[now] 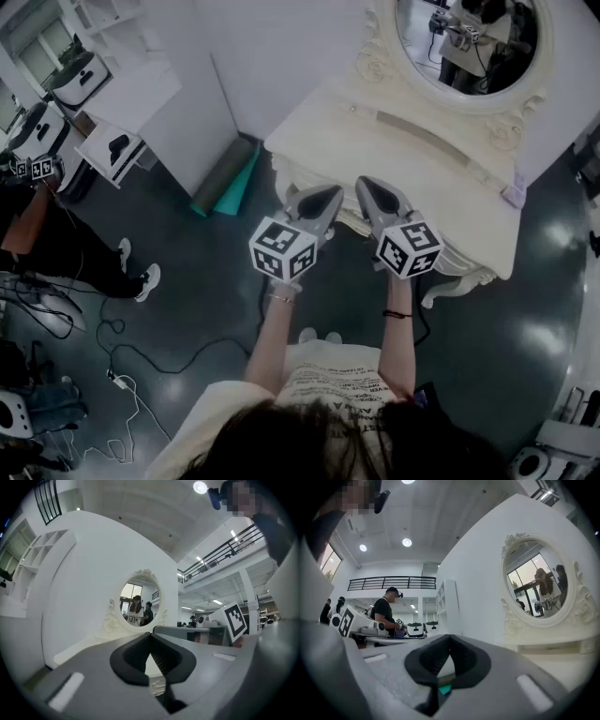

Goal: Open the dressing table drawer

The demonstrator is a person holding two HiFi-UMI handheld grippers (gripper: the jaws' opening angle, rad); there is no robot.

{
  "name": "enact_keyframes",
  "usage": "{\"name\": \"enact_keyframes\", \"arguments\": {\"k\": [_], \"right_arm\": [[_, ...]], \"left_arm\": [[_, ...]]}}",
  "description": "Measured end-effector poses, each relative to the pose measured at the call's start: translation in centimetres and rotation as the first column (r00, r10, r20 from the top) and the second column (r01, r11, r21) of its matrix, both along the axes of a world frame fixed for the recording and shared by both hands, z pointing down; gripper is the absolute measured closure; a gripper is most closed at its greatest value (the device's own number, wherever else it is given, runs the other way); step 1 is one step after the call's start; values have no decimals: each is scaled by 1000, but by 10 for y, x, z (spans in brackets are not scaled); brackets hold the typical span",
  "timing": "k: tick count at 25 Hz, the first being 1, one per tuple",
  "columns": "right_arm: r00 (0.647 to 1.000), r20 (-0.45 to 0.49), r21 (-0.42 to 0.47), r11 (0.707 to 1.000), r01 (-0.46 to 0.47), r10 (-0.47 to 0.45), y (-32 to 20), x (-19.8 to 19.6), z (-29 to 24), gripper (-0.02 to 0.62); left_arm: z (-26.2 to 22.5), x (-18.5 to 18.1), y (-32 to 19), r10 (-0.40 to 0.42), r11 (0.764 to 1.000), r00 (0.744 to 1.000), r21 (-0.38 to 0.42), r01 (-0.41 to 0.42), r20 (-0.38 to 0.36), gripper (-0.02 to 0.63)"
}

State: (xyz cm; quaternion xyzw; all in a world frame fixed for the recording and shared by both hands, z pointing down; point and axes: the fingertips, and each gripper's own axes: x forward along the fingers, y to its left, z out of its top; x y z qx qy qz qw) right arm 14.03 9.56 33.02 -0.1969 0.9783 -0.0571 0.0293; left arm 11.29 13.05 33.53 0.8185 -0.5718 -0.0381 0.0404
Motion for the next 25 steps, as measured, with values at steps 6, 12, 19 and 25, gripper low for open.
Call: {"name": "enact_keyframes", "arguments": {"k": [6,12,19,25], "right_arm": [[1000,1,-13,1000,1,-1,-7,8,2,592],[1000,2,-19,1000,3,-3,-12,18,5,592],[999,-2,-11,999,32,-32,-23,22,4,592],[999,9,-33,998,48,-48,-33,10,8,592]], "left_arm": [[0,10,-7,0,1000,1000,-2,0,0,607],[4,18,-11,-16,1000,1000,-9,16,-3,607],[7,23,-23,-47,999,999,-4,47,-18,607],[7,13,-32,-56,998,998,-16,56,-11,607]]}}
